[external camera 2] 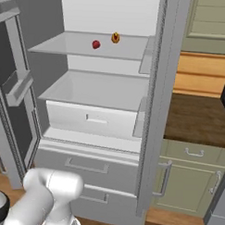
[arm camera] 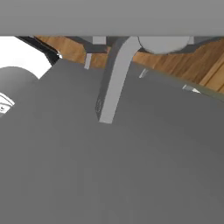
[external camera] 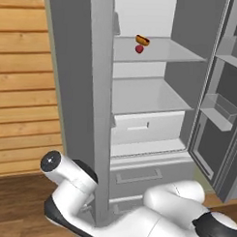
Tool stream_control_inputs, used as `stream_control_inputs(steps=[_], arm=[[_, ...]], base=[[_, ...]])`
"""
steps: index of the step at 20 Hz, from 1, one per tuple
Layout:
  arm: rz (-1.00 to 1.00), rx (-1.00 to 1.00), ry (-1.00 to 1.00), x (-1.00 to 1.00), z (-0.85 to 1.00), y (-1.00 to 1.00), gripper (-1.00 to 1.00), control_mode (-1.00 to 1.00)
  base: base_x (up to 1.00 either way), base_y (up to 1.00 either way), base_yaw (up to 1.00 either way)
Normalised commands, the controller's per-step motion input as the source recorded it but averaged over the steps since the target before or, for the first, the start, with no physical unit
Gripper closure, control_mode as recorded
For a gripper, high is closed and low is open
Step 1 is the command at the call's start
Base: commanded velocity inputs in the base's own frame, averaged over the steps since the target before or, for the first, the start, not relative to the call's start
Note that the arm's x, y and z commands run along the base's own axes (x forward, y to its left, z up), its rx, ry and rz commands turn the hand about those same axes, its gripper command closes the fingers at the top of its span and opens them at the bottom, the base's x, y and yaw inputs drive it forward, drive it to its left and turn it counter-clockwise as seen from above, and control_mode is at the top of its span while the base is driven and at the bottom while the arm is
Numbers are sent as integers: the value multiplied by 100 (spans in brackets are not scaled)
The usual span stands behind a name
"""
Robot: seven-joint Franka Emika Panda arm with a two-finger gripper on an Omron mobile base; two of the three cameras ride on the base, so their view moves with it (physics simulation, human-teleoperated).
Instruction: Take the strawberry from the fridge and place it on top of the pancake, located on the dining counter.
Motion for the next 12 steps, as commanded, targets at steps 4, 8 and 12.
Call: stream_control_inputs(steps=[4, 8, 12], arm=[[2, 4, -8, -71, 11, 33, 100, -100], [0, 0, 0, -2, -24, 100, 100, -100], [0, 0, -2, 0, -33, 100, 100, -100]], base=[[0, 0, 0], [0, 0, 0], [0, 0, 0]])
